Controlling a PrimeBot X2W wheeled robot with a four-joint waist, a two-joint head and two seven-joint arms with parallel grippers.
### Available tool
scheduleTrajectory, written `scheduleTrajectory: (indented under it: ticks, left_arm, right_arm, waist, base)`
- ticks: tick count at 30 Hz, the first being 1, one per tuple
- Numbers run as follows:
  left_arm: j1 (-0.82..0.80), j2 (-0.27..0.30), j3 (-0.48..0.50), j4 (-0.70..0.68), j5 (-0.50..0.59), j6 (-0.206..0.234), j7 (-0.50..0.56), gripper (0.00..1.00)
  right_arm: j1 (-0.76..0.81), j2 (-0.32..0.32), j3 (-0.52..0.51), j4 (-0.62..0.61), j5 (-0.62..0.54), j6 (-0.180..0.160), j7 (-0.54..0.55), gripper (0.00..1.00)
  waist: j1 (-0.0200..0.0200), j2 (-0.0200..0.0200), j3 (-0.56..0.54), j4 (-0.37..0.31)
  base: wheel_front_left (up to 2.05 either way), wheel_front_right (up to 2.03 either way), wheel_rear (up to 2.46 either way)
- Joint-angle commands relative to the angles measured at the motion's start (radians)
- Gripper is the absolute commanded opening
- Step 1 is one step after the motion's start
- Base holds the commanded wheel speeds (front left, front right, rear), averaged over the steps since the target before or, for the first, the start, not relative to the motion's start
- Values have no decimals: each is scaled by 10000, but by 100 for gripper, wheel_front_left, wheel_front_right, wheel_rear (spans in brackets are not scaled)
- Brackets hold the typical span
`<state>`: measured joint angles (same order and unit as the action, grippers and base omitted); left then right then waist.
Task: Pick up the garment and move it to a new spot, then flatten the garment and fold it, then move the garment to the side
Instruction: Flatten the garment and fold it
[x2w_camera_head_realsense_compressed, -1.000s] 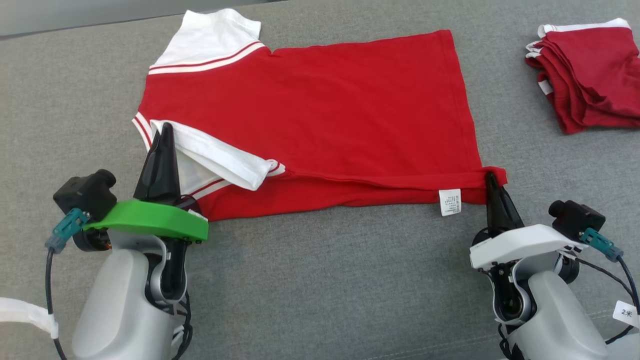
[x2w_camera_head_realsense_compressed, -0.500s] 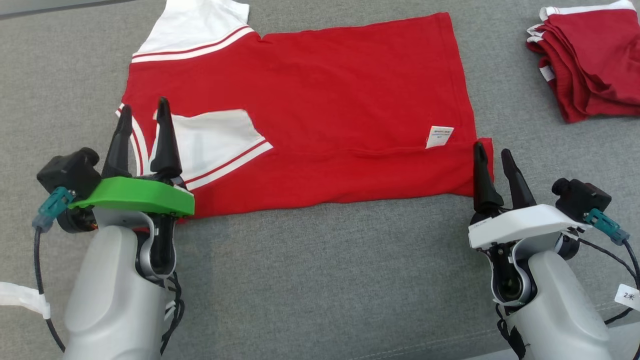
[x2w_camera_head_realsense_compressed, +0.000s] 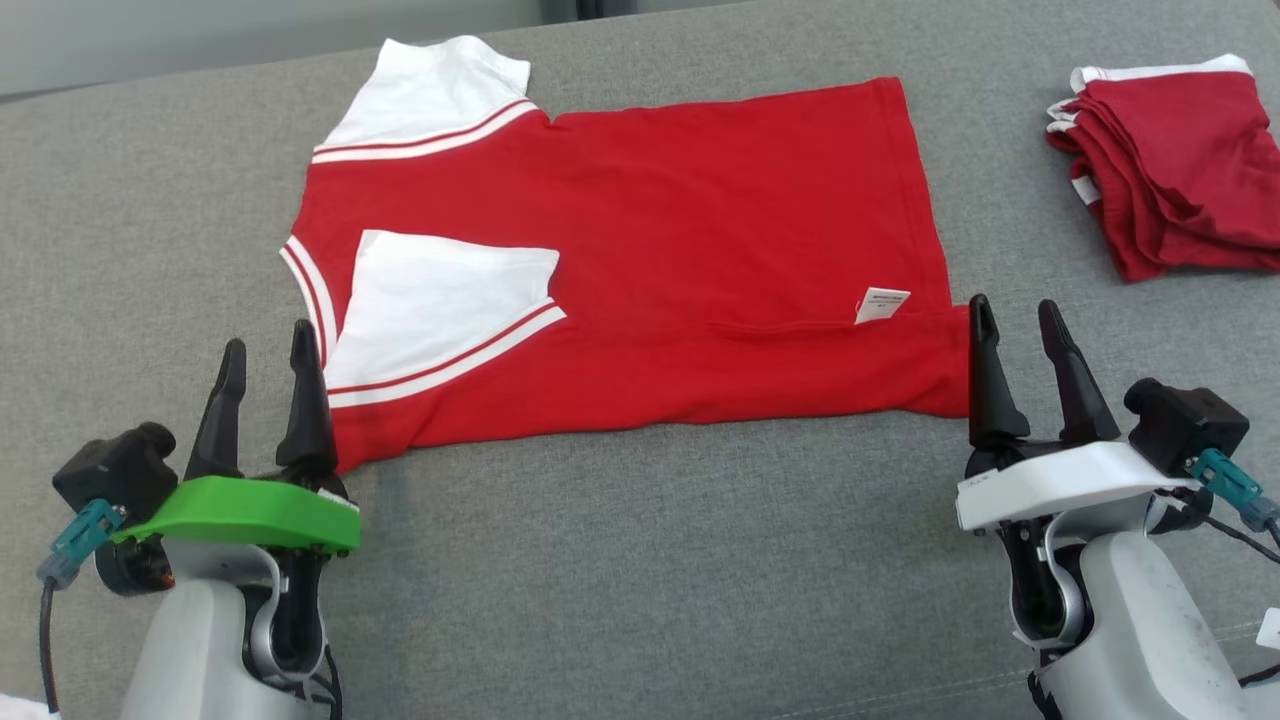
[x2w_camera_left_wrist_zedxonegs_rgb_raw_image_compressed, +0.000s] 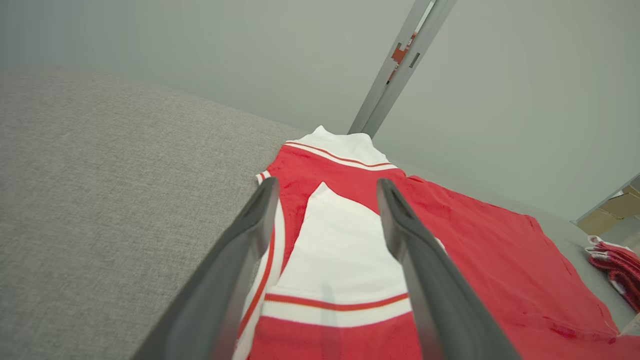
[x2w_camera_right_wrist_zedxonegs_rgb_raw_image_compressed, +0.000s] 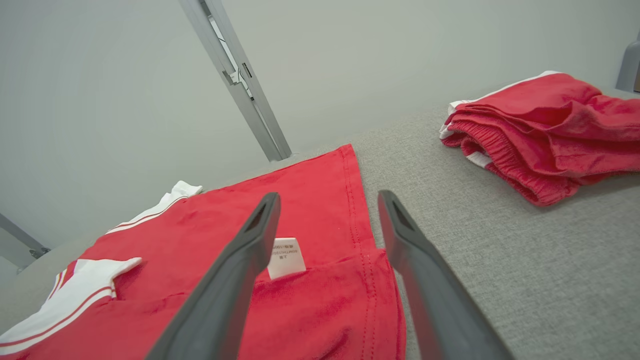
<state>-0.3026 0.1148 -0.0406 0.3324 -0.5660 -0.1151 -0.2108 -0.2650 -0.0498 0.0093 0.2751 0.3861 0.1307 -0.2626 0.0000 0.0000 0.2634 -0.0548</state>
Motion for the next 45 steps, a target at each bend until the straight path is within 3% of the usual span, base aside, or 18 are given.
scheduleTrajectory:
  ticks: [1, 10, 19, 21, 22, 23, 25, 27, 28, 34, 44, 45]
  left_arm:
    - [298, 99, 41, -114, -156, 74, 221, 100]
    - [1450, -43, 50, -343, -1070, 937, 2725, 100]
    - [1115, -127, 133, 98, -1418, 1244, 3112, 100]
    - [1058, -145, 194, 220, -1514, 1177, 3062, 74]
    - [1029, -155, 223, 271, -1557, 1172, 3051, 66]
    - [990, -170, 252, 345, -1606, 1146, 3029, 47]
    - [918, -189, 317, 462, -1702, 1082, 2909, 35]
    - [831, -218, 377, 576, -1839, 973, 2770, 5]
    - [790, -217, 381, 640, -1855, 947, 2710, 0]
    - [573, -225, 298, 851, -1779, 716, 2344, 0]
    - [623, -141, 263, 782, -1707, 701, 2075, 0]
    - [654, -147, 244, 787, -1701, 694, 2066, 0]
  right_arm:
    - [180, -17, -33, -31, -164, -2, -29, 100]
    - [468, -17, -25, 364, -891, -2, -30, 100]
    - [217, -17, 29, 938, -1062, -2, 292, 100]
    - [171, -14, -14, 1132, -1078, -2, 424, 100]
    - [157, -14, -22, 1214, -1073, -2, 483, 100]
    - [133, -14, -16, 1313, -1050, -2, 523, 100]
    - [78, -14, -9, 1493, -1001, -2, 574, 100]
    - [8, -14, 23, 1687, -964, -2, 593, 100]
    - [-33, -14, 45, 1770, -931, -2, 598, 100]
    - [-259, -15, 148, 2330, -794, -2, 625, 100]
    - [-731, -17, 200, 3548, -653, -2, 909, 100]
    - [-768, -15, 268, 3643, -534, -2, 895, 84]
  waist:
    - [0, 0, -329, 145]
    - [0, 0, -522, 235]
    - [0, 0, -213, -31]
    - [0, 0, -190, -79]
    - [0, 0, -180, -97]
    - [0, 0, -171, -112]
    - [0, 0, -153, -125]
    - [0, 0, -145, -118]
    - [0, 0, -142, -113]
    - [0, 0, -151, -19]
    - [0, 0, -242, 187]
    - [0, 0, -264, 202]
  base:
    - [0, 0, 0]
    - [0, 0, 0]
    - [0, 0, 0]
    - [0, 0, 0]
    - [0, 0, 0]
    - [0, 0, 0]
    - [0, 0, 0]
    - [0, 0, 0]
    - [0, 0, 0]
    - [0, 0, 0]
    - [0, 0, 0]
    - [0, 0, 0]
